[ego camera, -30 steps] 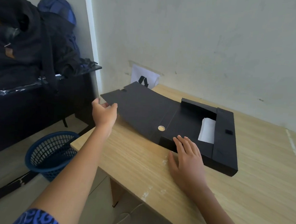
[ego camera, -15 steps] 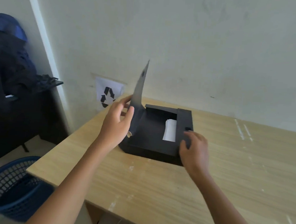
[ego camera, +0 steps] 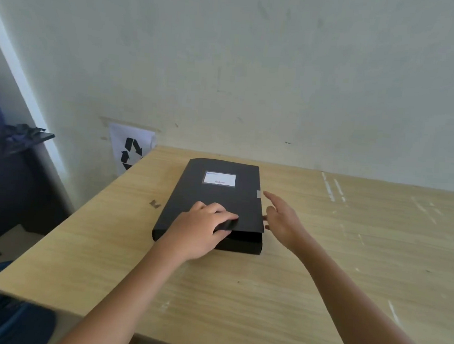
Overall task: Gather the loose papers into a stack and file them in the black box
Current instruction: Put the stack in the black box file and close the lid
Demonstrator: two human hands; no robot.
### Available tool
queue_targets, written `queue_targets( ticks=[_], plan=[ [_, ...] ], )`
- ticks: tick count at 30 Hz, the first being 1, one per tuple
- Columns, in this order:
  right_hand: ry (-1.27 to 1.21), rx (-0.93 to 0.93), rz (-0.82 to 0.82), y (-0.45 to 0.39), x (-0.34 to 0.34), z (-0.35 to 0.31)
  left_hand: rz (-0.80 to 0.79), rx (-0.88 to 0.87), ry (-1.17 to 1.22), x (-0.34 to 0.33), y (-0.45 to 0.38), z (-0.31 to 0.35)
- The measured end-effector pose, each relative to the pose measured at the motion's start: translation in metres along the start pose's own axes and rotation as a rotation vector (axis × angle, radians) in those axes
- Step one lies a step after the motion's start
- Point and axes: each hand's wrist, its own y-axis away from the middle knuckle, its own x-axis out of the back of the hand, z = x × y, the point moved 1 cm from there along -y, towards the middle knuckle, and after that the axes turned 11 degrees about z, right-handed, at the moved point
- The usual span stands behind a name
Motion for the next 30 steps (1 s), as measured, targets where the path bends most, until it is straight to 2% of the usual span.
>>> queue_targets(
  ticks=[4, 9, 13, 16, 22, 30],
  plan=[
    [0.319, 0.225, -0.078, 0.003, -0.009, -0.004, -0.015, -0.045, -0.106, -0.003, 0.001, -0.003],
    [0.515, 0.333, -0.060, 0.007, -0.018, 0.004, -0.040, -0.033, -0.141, 0.000, 0.009, -0.013],
    [0.500, 0.444, -0.091, 0.018, -0.022, 0.013, -0.087, 0.129, -0.136, -0.007, 0.017, -0.023],
    [0.532, 0.482, -0.099, 0.028, -0.023, 0.025, -0.087, 0.133, -0.144, -0.014, 0.016, -0.019],
    [0.638, 0.506, -0.021, 0.025, 0.018, 0.047, -0.049, 0.071, -0.153, -0.038, 0.000, 0.018],
    [0.815, 0.354, -0.024, 0.008, 0.105, 0.078, -0.040, -0.055, -0.130, -0.074, -0.056, 0.101]
  ],
)
